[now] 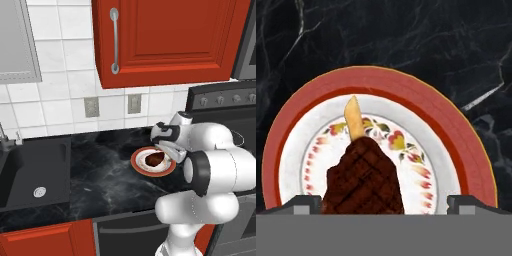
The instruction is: Place the steak on the counter behind the older steak on the same shelf of the fridge to maintain FIFO order. Close the fridge door when finished.
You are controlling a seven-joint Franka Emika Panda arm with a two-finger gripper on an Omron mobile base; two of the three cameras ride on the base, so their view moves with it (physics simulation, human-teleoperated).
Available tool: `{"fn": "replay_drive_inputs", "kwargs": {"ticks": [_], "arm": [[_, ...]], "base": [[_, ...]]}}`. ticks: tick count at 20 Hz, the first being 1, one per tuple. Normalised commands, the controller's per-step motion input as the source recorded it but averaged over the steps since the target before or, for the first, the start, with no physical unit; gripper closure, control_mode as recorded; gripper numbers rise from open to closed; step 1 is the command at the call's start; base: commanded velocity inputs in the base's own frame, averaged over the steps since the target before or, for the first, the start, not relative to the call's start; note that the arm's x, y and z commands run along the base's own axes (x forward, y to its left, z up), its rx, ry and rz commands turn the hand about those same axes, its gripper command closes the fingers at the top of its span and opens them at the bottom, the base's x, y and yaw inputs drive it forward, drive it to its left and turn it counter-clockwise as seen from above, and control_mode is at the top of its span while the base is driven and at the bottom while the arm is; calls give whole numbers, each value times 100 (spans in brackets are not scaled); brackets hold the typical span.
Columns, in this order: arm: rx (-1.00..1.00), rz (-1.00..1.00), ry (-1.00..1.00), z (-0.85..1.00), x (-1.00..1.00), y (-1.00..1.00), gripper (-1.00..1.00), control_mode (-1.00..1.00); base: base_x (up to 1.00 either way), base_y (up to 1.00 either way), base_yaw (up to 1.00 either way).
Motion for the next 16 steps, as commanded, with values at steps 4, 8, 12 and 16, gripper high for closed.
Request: {"fn": "replay_drive_inputs", "kwargs": {"ticks": [4,8,12,16], "arm": [[0,0,10,-17,26,4,-100,-100],[0,0,11,-14,29,3,-100,-100],[0,0,10,-22,17,1,-100,-100],[0,0,8,-36,4,10,-100,-100]], "base": [[0,0,0],[0,0,0],[0,0,0],[0,0,0]]}}
